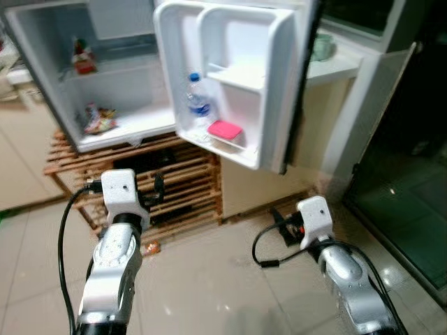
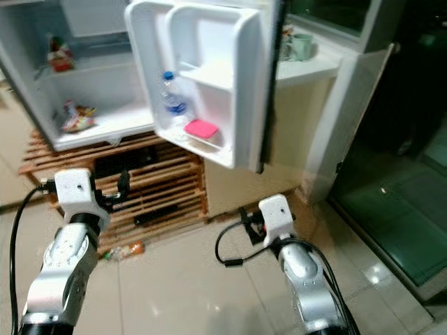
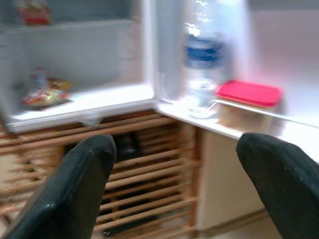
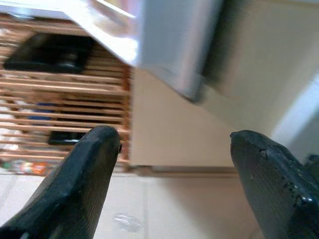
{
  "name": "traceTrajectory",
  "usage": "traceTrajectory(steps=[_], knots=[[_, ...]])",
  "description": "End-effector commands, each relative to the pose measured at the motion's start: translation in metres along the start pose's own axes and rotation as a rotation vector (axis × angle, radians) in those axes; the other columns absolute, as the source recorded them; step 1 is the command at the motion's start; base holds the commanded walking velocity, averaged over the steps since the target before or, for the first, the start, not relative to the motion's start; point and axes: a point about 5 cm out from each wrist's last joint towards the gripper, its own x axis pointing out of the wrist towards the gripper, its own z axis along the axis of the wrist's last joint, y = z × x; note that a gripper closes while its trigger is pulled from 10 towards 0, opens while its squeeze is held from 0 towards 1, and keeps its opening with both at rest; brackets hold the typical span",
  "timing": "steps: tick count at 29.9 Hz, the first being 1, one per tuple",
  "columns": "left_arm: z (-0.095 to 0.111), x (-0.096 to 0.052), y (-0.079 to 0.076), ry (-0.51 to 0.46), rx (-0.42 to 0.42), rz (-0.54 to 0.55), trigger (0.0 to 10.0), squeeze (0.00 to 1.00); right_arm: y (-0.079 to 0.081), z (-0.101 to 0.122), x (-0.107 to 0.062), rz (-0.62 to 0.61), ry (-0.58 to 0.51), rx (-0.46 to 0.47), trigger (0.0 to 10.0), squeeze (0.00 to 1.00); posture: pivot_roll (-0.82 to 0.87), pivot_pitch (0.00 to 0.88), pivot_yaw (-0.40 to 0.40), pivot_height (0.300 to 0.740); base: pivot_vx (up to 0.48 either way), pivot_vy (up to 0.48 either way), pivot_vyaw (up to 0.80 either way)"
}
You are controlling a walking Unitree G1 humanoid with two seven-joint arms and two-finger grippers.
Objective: Restocking fridge
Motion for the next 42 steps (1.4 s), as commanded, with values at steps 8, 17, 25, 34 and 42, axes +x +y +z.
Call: traceTrajectory(steps=[8, 17, 25, 34, 42], knots=[[0.005, 0.000, 0.002, -0.036, 0.002, -0.017, 10.0, 0.00, -0.009, 0.009, 0.011, -0.029, -0.030, 0.000, 10.0, 0.00, -0.15, 0.000, 0.060, 0.740, 0.085, 0.084, 0.00], [0.007, 0.001, 0.001, -0.041, 0.007, -0.023, 10.0, 0.00, -0.022, 0.014, 0.019, -0.074, -0.041, -0.022, 10.0, 0.00, -0.14, 0.000, 0.062, 0.740, 0.415, 0.091, 0.00], [0.006, 0.002, 0.002, -0.020, 0.018, -0.020, 10.0, 0.00, -0.057, 0.019, 0.020, -0.350, -0.005, -0.154, 10.0, 0.00, -0.14, 0.000, 0.066, 0.740, 0.334, 0.000, 0.00], [-0.065, 0.010, 0.028, 0.455, 0.154, -0.142, 10.0, 0.00, -0.096, 0.033, 0.028, -0.592, 0.043, -0.244, 10.0, 0.00, -0.12, 0.000, 0.067, 0.740, 0.000, 0.000, 0.00], [-0.095, 0.007, 0.058, 0.653, 0.316, -0.112, 10.0, 0.00, -0.099, 0.061, 0.060, -0.612, 0.075, -0.244, 10.0, 0.00, -0.08, 0.000, 0.087, 0.740, 0.000, 0.000, 0.00]])
